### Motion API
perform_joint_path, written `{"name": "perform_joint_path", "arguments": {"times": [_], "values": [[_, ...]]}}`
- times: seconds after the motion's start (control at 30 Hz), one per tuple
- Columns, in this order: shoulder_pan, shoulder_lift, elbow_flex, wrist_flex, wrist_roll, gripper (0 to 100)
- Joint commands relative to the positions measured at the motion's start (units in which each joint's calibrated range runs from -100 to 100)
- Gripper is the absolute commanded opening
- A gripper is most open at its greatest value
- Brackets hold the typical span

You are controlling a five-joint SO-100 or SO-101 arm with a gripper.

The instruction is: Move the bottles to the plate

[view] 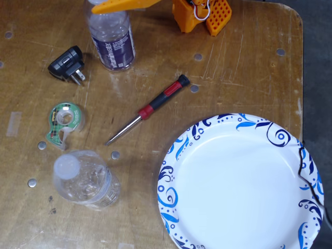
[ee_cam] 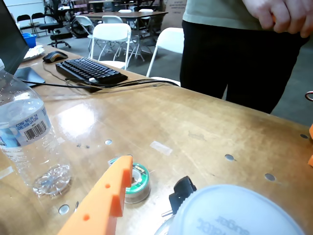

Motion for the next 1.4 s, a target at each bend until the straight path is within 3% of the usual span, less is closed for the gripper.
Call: {"name": "perform_joint_path", "arguments": {"times": [0.0, 0.27, 0.53, 0.67, 1.37], "values": [[0.7, -0.2, 0.3, -0.7, -0.2, 44], [0.8, -0.2, 3.4, -1.5, -0.2, 44], [5.5, -0.3, 2.8, -3.2, 0.2, 24], [6.2, -0.3, 3.7, -4.0, 0.0, 19], [4.9, -0.4, 1.2, -3.9, -0.1, 16]]}}
